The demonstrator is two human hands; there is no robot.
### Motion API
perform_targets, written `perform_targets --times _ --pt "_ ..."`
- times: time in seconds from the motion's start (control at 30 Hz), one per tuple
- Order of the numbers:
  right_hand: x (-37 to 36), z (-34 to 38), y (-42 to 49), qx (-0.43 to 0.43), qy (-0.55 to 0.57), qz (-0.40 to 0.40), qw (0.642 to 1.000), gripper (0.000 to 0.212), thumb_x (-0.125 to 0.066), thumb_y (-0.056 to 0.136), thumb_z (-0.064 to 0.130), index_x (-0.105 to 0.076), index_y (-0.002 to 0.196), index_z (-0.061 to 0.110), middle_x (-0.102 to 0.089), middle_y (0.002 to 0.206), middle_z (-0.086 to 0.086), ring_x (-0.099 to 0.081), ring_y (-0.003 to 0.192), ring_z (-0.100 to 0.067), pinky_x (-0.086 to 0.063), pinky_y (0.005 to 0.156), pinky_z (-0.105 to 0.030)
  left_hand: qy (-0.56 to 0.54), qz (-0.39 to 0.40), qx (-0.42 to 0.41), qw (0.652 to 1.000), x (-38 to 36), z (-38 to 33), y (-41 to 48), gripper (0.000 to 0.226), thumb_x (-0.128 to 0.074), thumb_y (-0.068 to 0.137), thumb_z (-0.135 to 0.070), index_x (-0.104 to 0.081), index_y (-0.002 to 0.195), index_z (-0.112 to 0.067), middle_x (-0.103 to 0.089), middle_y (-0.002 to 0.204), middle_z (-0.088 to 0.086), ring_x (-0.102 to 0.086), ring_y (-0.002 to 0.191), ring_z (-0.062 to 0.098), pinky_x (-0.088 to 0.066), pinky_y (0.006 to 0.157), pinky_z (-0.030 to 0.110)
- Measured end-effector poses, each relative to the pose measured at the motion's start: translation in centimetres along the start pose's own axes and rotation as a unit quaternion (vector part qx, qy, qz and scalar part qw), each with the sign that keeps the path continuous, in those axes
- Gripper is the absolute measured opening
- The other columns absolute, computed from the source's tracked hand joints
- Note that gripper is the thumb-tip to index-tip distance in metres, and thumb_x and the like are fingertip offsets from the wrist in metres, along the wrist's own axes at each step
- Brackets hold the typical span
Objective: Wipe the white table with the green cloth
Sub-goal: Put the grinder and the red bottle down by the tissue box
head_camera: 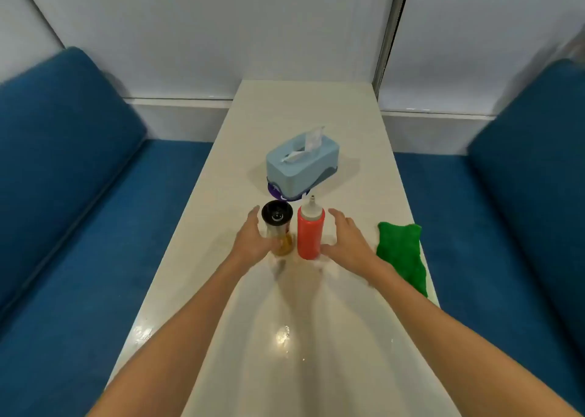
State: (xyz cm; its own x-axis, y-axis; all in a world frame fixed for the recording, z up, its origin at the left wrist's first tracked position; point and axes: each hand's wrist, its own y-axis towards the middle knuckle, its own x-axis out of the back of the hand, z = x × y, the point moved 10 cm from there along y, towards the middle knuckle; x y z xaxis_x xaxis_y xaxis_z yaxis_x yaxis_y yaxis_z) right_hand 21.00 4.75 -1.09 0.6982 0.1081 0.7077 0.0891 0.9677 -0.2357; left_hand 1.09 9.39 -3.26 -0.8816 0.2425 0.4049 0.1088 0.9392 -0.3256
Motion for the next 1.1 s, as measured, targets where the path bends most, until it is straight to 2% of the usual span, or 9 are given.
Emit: perform_targets --times 0.07,0.2,0.33,0.47,0.63,0.83,0.97,1.03,1.1 --pt "-0.1 0.3 1.0 0.018 0.018 0.014 1.000 0.090 -0.070 0.076 0.024 -0.017 0.148 0.024 -0.036 0.142 -0.012 -0.039 0.128 -0.031 -0.036 0.103 -0.051 -0.007 -0.009 -0.036 0.999 -0.4 -0.9 0.7 0.098 -0.078 0.054 -0.024 -0.036 0.142 -0.023 -0.050 0.136 -0.002 -0.044 0.128 0.022 -0.036 0.093 0.027" --pt "-0.7 0.6 2.5 0.044 0.055 0.034 0.997 0.091 -0.073 0.073 0.026 -0.021 0.147 0.026 -0.037 0.141 -0.009 -0.039 0.129 -0.028 -0.037 0.103 -0.050 -0.060 -0.032 -0.025 0.997 -1.0 -0.2 1.6 0.080 -0.085 0.057 -0.013 -0.049 0.127 -0.025 -0.059 0.122 -0.005 -0.054 0.115 0.020 -0.040 0.084 0.024" --pt "-1.1 0.6 3.2 0.068 0.100 0.040 0.992 0.081 -0.076 0.074 0.029 -0.034 0.142 0.023 -0.044 0.135 -0.005 -0.043 0.123 -0.022 -0.041 0.100 -0.040 -0.069 -0.079 -0.031 0.994 -0.9 -0.2 1.6 0.073 -0.083 0.052 -0.020 -0.058 0.120 -0.027 -0.065 0.114 -0.007 -0.060 0.105 0.017 -0.049 0.090 0.032" --pt "-1.0 0.9 3.3 0.082 0.143 0.044 0.985 0.065 -0.077 0.076 0.026 -0.045 0.132 0.017 -0.054 0.125 -0.004 -0.051 0.112 -0.019 -0.041 0.087 -0.028 -0.036 -0.111 -0.050 0.992 -0.6 -1.3 1.2 0.059 -0.084 0.066 -0.007 -0.061 0.118 -0.021 -0.067 0.107 -0.005 -0.059 0.092 0.001 -0.044 0.074 0.013" --pt "0.9 0.2 3.0 0.077 0.165 0.031 0.983 0.064 -0.077 0.076 0.021 -0.045 0.131 0.016 -0.055 0.124 -0.002 -0.052 0.110 -0.019 -0.045 0.088 -0.029 -0.019 -0.121 -0.043 0.992 -0.8 -2.0 0.8 0.052 -0.086 0.065 -0.014 -0.065 0.112 -0.017 -0.069 0.102 -0.002 -0.062 0.097 0.011 -0.045 0.072 0.017" --pt "5.7 -2.3 2.8 0.064 0.150 0.002 0.987 0.058 -0.077 0.076 0.023 -0.048 0.126 0.016 -0.058 0.120 0.000 -0.057 0.107 -0.019 -0.047 0.087 -0.029 0.003 -0.072 -0.078 0.994 -3.7 -5.7 0.7 0.049 -0.083 0.069 -0.013 -0.060 0.111 -0.023 -0.065 0.099 -0.009 -0.058 0.088 -0.003 -0.041 0.066 0.010" --pt "10.0 -4.6 3.4 0.056 0.137 -0.016 0.989 0.058 -0.076 0.078 0.022 -0.048 0.129 0.015 -0.058 0.123 0.000 -0.057 0.108 -0.019 -0.044 0.083 -0.024 0.004 -0.039 -0.107 0.993 -6.8 -9.5 2.1 0.048 -0.083 0.070 -0.013 -0.057 0.110 -0.024 -0.062 0.099 -0.011 -0.058 0.094 0.006 -0.041 0.067 0.011" --pt "12.7 -6.1 4.1 0.045 0.134 -0.039 0.989 0.057 -0.076 0.078 0.023 -0.049 0.128 0.015 -0.059 0.120 0.002 -0.057 0.105 -0.017 -0.043 0.076 -0.018 -0.001 -0.025 -0.130 0.991 -8.8 -11.8 3.5 0.050 -0.082 0.070 -0.013 -0.059 0.113 -0.019 -0.064 0.104 -0.009 -0.058 0.100 0.008 -0.047 0.072 0.015" --pt "15.1 -7.4 4.9 0.032 0.131 -0.062 0.989 0.055 -0.076 0.078 0.022 -0.051 0.126 0.016 -0.059 0.116 0.005 -0.057 0.100 -0.013 -0.038 0.067 -0.010 -0.004 -0.011 -0.151 0.988 -10.8 -13.9 4.9 0.052 -0.082 0.068 -0.013 -0.060 0.116 -0.017 -0.067 0.107 -0.004 -0.060 0.103 0.011 -0.053 0.082 0.027"
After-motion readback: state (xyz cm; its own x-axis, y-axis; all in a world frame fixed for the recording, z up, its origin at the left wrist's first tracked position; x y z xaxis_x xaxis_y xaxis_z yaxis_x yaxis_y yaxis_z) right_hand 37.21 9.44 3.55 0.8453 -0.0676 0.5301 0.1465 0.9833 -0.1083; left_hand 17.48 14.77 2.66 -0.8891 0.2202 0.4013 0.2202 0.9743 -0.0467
